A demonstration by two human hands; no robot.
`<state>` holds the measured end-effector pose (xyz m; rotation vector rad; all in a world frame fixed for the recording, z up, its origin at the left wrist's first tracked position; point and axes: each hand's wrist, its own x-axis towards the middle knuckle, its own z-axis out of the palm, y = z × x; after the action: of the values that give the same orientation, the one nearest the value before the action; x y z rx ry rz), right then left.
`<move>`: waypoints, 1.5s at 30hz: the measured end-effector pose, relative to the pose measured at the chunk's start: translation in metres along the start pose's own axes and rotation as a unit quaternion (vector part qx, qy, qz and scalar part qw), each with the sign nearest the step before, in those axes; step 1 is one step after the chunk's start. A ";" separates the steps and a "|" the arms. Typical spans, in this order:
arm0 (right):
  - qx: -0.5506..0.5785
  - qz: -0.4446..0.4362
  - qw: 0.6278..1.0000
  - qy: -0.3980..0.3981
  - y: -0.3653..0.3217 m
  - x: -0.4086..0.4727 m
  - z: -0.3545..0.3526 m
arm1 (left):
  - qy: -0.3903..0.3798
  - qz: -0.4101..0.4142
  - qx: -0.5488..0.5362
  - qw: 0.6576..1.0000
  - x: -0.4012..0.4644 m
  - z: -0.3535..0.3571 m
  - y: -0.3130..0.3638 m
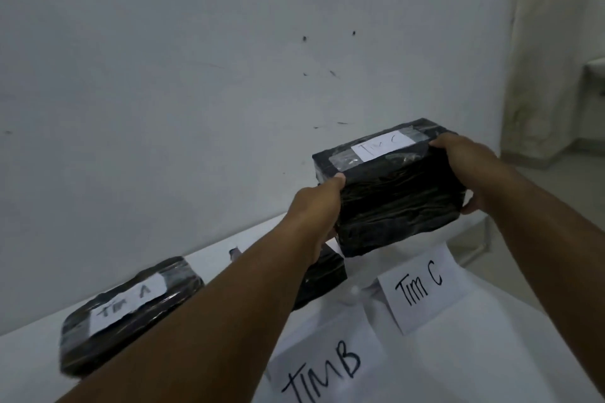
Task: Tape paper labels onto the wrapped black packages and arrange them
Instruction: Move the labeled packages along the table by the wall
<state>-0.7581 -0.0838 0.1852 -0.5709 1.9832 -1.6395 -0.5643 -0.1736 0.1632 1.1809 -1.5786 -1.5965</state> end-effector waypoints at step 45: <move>-0.225 -0.001 0.969 -0.106 0.044 0.075 0.076 | 0.132 0.260 0.557 0.778 0.058 -0.004 -0.072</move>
<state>-0.7704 -0.1792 0.1223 -0.8718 2.1936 -1.0703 -0.5729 -0.2183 0.0825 1.2068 -2.4144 -0.0001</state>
